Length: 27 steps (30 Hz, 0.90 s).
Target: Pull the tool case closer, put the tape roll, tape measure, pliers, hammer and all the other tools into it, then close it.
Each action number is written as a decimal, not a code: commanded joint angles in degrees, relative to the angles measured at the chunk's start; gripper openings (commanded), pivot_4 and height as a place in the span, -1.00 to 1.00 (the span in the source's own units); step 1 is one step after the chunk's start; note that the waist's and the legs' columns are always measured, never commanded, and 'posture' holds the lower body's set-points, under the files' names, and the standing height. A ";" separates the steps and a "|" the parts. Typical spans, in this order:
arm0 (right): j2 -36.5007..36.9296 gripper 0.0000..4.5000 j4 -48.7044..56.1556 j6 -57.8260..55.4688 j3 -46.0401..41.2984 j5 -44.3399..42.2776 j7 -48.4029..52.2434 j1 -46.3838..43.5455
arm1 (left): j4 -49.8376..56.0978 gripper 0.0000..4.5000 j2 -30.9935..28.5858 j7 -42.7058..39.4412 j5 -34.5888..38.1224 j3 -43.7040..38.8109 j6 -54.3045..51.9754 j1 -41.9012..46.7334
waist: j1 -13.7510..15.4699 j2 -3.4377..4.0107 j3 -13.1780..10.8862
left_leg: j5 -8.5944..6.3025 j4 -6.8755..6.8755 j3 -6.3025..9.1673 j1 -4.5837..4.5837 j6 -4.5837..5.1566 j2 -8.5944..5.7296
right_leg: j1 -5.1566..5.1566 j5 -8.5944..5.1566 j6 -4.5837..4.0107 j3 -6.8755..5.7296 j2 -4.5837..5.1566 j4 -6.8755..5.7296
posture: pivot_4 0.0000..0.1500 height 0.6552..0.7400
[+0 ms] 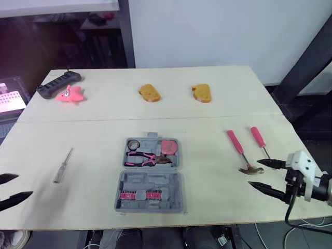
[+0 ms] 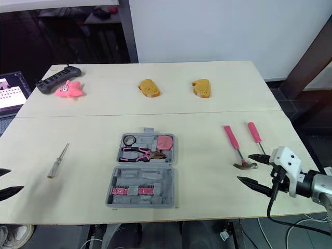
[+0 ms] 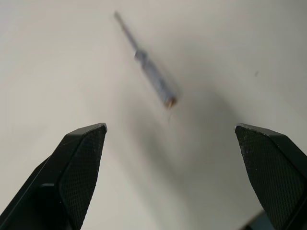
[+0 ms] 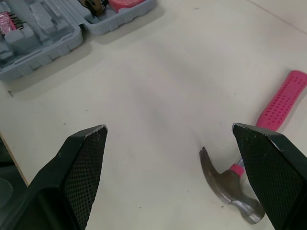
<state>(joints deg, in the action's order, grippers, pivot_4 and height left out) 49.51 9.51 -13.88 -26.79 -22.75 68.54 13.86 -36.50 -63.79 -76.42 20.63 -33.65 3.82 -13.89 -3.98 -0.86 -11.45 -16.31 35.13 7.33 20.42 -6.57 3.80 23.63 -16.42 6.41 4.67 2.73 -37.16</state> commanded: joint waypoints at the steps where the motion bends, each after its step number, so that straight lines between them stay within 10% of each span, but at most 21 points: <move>1: 0.20 0.96 -0.45 2.05 -0.30 -1.05 0.47 -0.72 | -1.28 0.99 -0.19 0.71 0.18 -2.74 2.20 -0.79 | 0.10 -0.01 0.00 | 0.00 0.00 0.00 0.02 0.00 0.00 | 0.00 0.00 0.00 0.00 0.00 0.00 | 1.00 1.00; 14: -0.13 0.96 3.93 0.27 3.88 -2.38 -2.54 -3.08 | 3.41 0.99 5.45 11.87 -0.20 -1.51 -1.01 1.51 | 0.12 0.00 0.01 | 0.01 0.01 0.00 -0.02 -0.01 0.00 | -0.05 0.01 0.01 0.00 0.00 -0.03 | 1.00 1.00; 20: 3.17 0.96 21.76 -18.71 12.44 -10.23 -8.97 -11.53 | 17.30 0.99 9.50 24.83 3.39 -0.33 -24.07 6.25 | 0.12 -0.04 0.01 | 0.02 0.05 0.01 -0.03 -0.04 0.01 | -0.07 0.09 0.13 0.01 0.00 -0.10 | 1.00 1.00; 27: 4.24 0.96 30.11 -31.40 22.14 -16.69 -13.62 -28.28 | 24.94 0.99 -0.81 27.37 1.24 14.42 -53.75 17.21 | 0.60 -0.09 0.00 | 0.02 0.07 0.12 0.03 -0.05 0.00 | -0.04 0.11 0.17 -0.06 -0.01 -0.06 | 1.00 1.00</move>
<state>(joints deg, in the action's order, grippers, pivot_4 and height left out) 53.85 37.67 -43.80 -5.09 -37.70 55.97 -12.93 -12.57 -62.73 -48.84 23.10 -21.76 -45.92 2.08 -3.37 -0.96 -11.45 -16.29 35.19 7.45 20.46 -6.62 3.79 23.59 -16.35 6.51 4.62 2.73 -37.20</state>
